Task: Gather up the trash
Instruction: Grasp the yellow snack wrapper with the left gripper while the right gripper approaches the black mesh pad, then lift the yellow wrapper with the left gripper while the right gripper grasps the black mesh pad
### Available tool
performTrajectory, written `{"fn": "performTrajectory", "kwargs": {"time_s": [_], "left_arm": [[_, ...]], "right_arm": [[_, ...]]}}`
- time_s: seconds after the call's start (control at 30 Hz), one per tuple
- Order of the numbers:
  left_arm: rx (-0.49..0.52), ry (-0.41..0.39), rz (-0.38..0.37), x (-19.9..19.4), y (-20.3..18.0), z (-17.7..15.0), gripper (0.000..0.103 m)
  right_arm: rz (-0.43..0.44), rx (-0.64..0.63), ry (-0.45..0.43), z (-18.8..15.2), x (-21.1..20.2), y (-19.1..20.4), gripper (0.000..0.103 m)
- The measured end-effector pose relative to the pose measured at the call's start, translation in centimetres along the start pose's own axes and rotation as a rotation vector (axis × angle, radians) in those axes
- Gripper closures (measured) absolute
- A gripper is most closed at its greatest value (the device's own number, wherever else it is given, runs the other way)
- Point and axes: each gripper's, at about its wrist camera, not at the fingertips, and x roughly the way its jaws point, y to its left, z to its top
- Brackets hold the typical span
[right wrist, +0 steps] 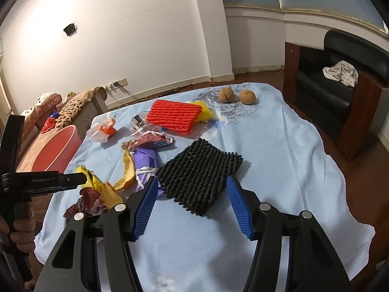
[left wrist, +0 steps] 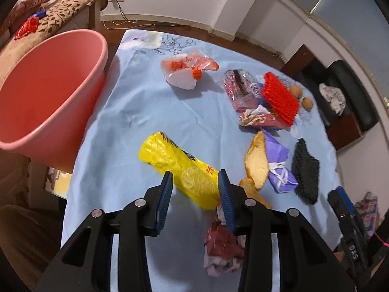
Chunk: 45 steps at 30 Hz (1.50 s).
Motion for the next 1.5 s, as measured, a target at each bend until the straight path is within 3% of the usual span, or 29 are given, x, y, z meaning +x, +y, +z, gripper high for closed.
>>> {"fn": "performTrajectory", "kwargs": {"time_s": [0.17, 0.23, 0.47, 0.7, 1.0, 1.1, 1.33, 1.5], "left_arm": [[0.040, 0.001, 0.043, 0.9, -0.7, 0.0, 0.064], [0.046, -0.010, 0.056, 1.0, -0.6, 0.0, 0.077], [0.086, -0.061, 0.050, 0.2, -0.2, 0.6, 0.099], [0.217, -0.177, 0.009, -2.2, -2.5, 0.8, 0.100], [0.258, -0.232, -0.097, -3.9, -3.4, 1.7, 0.100], [0.265, -0.235, -0.113, -4.1, -3.5, 2.0, 0.100], [0.276, -0.235, -0.134, -4.3, -3.6, 2.1, 0.100], [0.275, -0.246, -0.141, -4.7, -3.4, 2.2, 0.100]], "right_arm": [[0.005, 0.016, 0.022, 0.0, 0.5, -0.9, 0.045], [0.008, 0.021, 0.026, 0.1, 0.6, -1.1, 0.045], [0.026, 0.039, 0.054, 0.1, 1.3, -1.7, 0.045], [0.046, 0.071, 0.096, 0.4, 2.5, -1.9, 0.045], [0.001, 0.116, 0.157, 0.8, 4.2, -2.2, 0.049], [-0.012, 0.137, 0.187, 0.7, 4.8, -2.6, 0.054], [-0.002, 0.184, 0.219, 0.4, 5.5, -3.0, 0.092], [-0.014, 0.195, 0.166, 1.3, 4.2, -3.1, 0.093]]}}
